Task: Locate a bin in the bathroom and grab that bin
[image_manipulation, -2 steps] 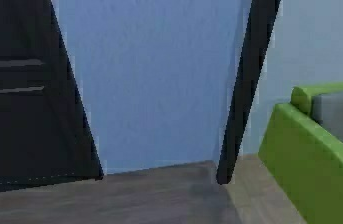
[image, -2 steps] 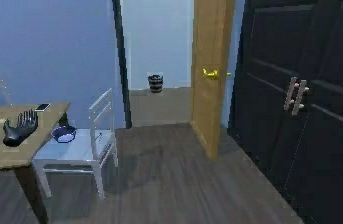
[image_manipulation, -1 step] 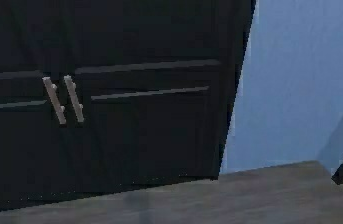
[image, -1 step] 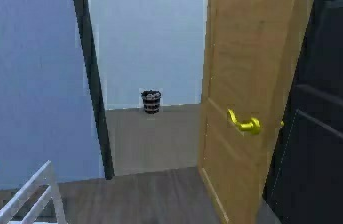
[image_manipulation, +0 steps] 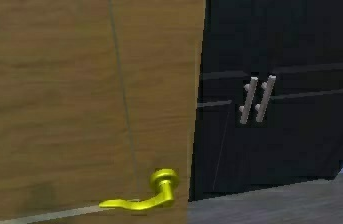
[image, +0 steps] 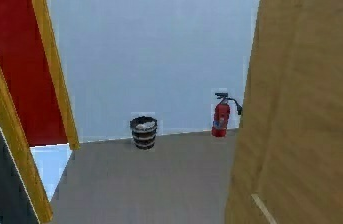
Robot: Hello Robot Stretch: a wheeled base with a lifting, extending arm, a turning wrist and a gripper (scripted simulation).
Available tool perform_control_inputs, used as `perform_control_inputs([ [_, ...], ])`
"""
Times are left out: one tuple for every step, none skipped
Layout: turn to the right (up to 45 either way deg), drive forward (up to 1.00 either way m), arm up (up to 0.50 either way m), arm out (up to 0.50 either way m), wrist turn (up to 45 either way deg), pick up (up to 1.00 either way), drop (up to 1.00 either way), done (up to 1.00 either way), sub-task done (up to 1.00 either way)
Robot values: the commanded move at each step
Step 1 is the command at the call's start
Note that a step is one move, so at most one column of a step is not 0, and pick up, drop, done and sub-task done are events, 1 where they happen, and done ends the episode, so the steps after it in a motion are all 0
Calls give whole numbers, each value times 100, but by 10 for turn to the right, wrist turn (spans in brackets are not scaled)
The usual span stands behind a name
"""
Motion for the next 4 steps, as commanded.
perform_control_inputs([
  [-90, 0, 0, 0, 0, 0, 0, 0, 0],
  [0, 20, 0, 0, 0, 0, 0, 0, 0],
  [120, 0, 0, 0, 0, 0, 0, 0, 0],
  [0, 90, 0, 0, 0, 0, 0, 0, 0],
])
